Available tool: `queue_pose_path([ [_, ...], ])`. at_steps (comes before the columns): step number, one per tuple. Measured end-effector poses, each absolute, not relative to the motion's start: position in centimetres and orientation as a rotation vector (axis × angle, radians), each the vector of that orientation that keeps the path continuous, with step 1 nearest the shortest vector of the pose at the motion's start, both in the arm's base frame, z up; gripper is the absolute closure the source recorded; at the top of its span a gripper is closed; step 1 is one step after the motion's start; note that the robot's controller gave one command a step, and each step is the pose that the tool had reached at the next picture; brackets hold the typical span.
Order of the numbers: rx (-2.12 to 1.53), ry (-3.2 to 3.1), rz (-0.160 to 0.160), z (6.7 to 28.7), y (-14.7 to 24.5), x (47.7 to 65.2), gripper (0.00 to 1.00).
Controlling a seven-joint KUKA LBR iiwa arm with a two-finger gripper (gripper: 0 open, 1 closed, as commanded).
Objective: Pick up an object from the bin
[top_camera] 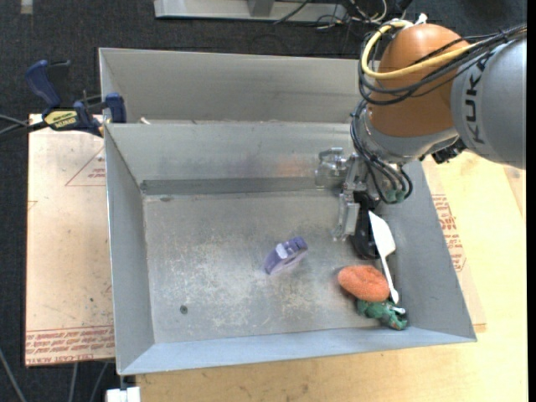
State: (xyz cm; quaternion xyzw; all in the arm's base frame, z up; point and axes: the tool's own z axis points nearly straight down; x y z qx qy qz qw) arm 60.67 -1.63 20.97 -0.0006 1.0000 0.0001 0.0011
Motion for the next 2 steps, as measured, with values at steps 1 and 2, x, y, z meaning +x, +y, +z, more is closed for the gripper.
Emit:
queue_pose_path([
  [1, -0.002, 3.139, 0.000, 21.0, -1.6, 60.7, 0.00],
  [2, -0.093, 3.131, 0.000, 17.1, -1.7, 60.0, 0.00],
])
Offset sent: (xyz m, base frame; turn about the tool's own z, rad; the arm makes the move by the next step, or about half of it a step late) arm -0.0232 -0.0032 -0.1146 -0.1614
